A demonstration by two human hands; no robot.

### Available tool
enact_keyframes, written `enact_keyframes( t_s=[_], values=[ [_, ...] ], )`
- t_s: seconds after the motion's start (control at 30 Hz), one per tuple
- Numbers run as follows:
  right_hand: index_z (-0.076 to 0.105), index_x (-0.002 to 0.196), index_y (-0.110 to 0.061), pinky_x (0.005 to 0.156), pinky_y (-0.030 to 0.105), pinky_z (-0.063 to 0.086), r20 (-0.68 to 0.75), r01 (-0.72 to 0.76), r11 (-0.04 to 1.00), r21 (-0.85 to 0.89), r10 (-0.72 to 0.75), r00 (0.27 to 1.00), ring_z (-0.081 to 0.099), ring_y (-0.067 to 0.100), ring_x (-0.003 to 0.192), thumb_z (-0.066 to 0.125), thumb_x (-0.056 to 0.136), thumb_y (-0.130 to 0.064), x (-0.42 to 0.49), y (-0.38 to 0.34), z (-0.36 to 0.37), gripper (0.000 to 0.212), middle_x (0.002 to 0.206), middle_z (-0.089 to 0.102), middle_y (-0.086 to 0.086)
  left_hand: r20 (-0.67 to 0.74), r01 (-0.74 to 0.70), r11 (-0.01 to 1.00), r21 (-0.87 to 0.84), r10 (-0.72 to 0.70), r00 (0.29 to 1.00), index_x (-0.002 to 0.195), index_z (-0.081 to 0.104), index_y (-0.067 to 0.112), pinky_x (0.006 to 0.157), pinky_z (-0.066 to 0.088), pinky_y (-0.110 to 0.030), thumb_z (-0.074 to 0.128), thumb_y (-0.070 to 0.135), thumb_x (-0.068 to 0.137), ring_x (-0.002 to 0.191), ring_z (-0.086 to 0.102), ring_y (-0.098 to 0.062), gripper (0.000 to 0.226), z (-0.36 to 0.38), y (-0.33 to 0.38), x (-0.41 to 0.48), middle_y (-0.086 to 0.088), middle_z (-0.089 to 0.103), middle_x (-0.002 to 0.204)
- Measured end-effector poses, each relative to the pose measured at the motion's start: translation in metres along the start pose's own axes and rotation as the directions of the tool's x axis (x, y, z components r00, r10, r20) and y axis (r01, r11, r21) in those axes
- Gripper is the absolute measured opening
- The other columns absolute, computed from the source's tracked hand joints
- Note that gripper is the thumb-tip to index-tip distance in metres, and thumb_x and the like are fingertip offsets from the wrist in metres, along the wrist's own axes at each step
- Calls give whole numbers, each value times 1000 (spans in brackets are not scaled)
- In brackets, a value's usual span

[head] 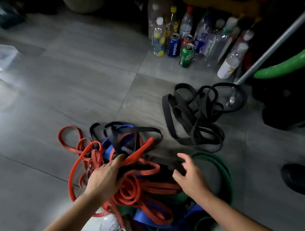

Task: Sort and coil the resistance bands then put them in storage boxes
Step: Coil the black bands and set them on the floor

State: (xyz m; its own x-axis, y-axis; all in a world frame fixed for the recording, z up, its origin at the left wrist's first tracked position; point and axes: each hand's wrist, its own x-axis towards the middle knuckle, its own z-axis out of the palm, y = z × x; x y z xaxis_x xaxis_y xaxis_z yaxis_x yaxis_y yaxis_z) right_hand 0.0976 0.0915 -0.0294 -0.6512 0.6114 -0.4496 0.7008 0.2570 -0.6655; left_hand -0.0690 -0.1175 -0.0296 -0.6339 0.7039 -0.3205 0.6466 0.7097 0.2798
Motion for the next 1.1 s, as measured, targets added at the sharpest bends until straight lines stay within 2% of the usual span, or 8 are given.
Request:
enact_keyframes(
  t_s=[0.1, 0.33, 0.53, 0.67, 0.73, 0.83, 1.0, 1.1],
  values=[
    [62, 116, -17, 80, 29, 49, -29, -48, 991, 125, 52, 998, 67, 19, 89, 63, 80, -6, -24, -11, -56, 38, 94, 71, 4, 17, 204, 976, -79, -203, 979, 132, 37, 28, 64, 48, -35, 49, 47, 90, 88, 66, -31, 48, -13, -12, -46, -1, 68, 106],
    [67, 96, -25, 56, 11, 42, -76, 194, 959, 208, -181, 980, 53, -5, 50, 57, 83, 3, -89, -112, -142, 32, 53, 61, -20, 338, 208, 972, 113, -234, 911, 129, 48, 30, 90, 48, -36, 48, 60, 85, 112, 57, -29, 53, -50, -21, -100, -7, 59, 121],
    [68, 103, -18, 61, 9, 44, -73, 417, 902, 111, -411, 909, 58, -5, 64, 58, 81, 0, -153, -213, -174, 30, 71, 63, -15, 150, 81, 985, -152, -58, 987, 147, 20, 22, 108, 32, -35, 78, 51, 64, 132, 31, -33, 105, -139, 44, -91, -12, 36, 140],
    [69, 103, -14, 61, 9, 44, -136, 539, 838, 87, -526, 840, 56, 0, 64, 58, 79, 1, -193, -258, -180, 30, 73, 62, -11, -108, -240, 903, -356, 216, 971, 148, 17, 12, 112, 28, -43, 80, 62, 47, 136, 30, -31, 129, -212, 125, -88, -13, 33, 146],
    [68, 97, -15, 58, 11, 44, -174, 611, 787, 90, -591, 787, 55, -3, 58, 56, 77, 4, -212, -278, -184, 30, 69, 61, -9, -301, -404, 760, -510, 282, 911, 133, 40, 16, 100, 43, -37, 80, 57, 45, 122, 50, -19, 106, -238, 155, -94, -4, 54, 128],
    [65, 87, -19, 56, 14, 42, -324, 699, 696, 164, -631, 705, 52, -4, 50, 54, 77, 5, -238, -306, -201, 28, 64, 58, -9, -397, -413, 614, -673, 171, 902, 109, 50, 32, 80, 49, -20, 81, 38, 58, 93, 59, 3, 60, -256, 176, -104, 18, 63, 98],
    [66, 86, -19, 56, 19, 47, -512, 816, 427, 390, -636, 578, 55, 3, 53, 51, 80, 3, -278, -336, -235, 27, 62, 59, -7, -241, -196, 665, -721, 25, 970, 70, 59, 20, 70, 50, -32, 75, 17, 73, 71, 62, -19, 16, -256, 180, -110, 0, 63, 70],
    [64, 92, -20, 58, 16, 47, -578, 811, 501, 301, -581, 573, 57, 1, 55, 52, 82, 1, -274, -317, -256, 26, 74, 61, -2, -248, -146, 604, -783, -89, 965, 75, 58, 14, 68, 52, -37, 66, 14, 80, 66, 58, -23, 10, -272, 180, -113, -9, 62, 69]
  ],
)
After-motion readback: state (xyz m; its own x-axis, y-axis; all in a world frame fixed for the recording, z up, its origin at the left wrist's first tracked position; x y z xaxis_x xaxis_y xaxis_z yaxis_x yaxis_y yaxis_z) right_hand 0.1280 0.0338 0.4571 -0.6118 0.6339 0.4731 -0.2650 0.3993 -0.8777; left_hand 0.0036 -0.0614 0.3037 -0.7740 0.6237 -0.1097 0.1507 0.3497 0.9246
